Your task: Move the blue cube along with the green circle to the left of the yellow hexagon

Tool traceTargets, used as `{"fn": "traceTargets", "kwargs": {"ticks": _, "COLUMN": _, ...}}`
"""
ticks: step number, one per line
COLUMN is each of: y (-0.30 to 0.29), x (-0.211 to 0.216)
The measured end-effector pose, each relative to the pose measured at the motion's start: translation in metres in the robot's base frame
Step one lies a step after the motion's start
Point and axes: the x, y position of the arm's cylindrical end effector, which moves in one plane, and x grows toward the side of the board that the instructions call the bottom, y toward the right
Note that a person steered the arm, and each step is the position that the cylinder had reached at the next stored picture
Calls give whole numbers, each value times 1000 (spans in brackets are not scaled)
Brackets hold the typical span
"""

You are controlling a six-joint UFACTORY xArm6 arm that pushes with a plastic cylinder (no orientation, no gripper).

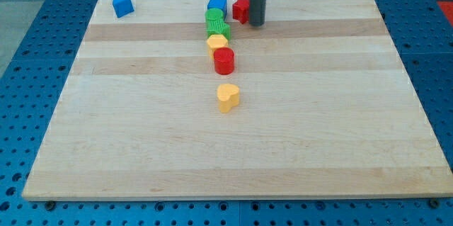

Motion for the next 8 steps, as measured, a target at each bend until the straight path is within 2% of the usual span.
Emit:
{"fn": "traceTargets", "kwargs": {"ticks": 1, "y": 39, "x": -5}}
{"fn": "traceTargets", "kwargs": {"ticks": 3, "y": 39, "x": -84}}
{"fn": "traceTargets", "kwargs": {"ticks": 6, "y": -70, "x": -85}}
{"fn": "traceTargets", "kwargs": {"ticks": 8, "y": -82, "x": -57}}
